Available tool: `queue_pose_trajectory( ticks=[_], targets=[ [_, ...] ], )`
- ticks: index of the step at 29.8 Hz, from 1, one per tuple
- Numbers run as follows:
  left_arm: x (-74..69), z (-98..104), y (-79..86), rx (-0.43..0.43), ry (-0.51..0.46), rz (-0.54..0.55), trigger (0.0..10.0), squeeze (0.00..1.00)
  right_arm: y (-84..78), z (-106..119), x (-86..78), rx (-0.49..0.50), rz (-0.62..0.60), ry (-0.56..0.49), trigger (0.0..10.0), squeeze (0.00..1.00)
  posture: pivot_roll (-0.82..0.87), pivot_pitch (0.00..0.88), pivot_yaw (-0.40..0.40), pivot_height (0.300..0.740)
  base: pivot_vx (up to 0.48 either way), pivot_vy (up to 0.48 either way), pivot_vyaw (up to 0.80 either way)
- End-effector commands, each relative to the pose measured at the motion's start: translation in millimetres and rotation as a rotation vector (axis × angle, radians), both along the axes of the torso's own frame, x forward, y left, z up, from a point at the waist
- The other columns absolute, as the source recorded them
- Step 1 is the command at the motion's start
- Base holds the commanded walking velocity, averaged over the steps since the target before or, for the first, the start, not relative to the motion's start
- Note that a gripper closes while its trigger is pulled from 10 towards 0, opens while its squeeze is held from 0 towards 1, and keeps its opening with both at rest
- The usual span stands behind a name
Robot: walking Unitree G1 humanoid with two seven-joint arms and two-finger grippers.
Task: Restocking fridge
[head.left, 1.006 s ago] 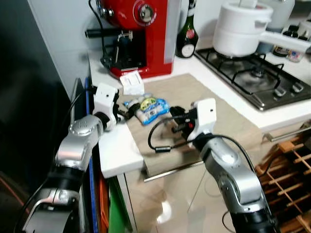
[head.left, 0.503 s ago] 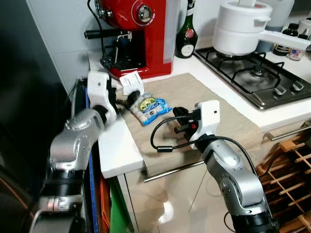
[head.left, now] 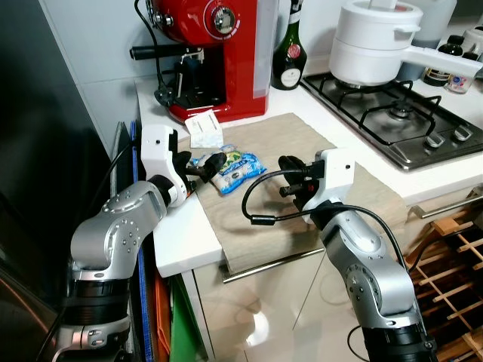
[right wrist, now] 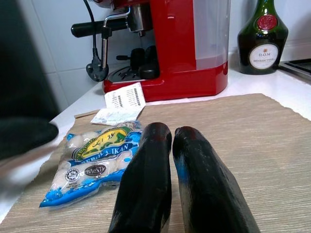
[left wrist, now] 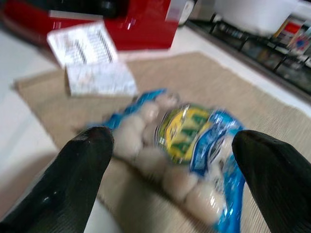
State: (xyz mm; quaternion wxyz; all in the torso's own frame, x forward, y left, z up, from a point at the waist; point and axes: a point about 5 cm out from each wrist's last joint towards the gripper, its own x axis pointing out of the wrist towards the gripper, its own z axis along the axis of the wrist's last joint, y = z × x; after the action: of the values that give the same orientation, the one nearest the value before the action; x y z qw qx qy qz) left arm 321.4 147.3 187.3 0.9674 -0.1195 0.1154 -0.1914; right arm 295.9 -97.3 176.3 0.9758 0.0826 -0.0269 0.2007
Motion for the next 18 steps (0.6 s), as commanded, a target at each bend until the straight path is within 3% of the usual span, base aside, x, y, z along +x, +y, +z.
queue_pose_trajectory(
  ticks=[1, 10, 18],
  targets=[
    [-1.6, -5.8, 2.9, 0.012, 0.045, 0.032, 10.0, 0.0, -0.7, 7.2, 4.7, 0.014, -0.009, -0.033, 10.0, 0.0, -0.08, 0.0, 0.057, 0.74, 0.0, 0.0, 0.0],
    [-1.3, -10.7, -6.4, -0.057, 0.117, 0.028, 10.0, 0.0, -16.8, 28.5, 29.2, 0.026, -0.093, -0.109, 10.0, 0.0, -0.08, 0.0, 0.052, 0.74, 0.0, 0.0, 0.0],
    [3.8, -23.4, -6.3, -0.083, 0.21, 0.082, 10.0, 0.0, -18.5, 30.4, 45.0, 0.076, -0.118, -0.088, 10.0, 0.0, -0.07, 0.0, 0.05, 0.74, 0.0, 0.0, 0.0]
  ],
)
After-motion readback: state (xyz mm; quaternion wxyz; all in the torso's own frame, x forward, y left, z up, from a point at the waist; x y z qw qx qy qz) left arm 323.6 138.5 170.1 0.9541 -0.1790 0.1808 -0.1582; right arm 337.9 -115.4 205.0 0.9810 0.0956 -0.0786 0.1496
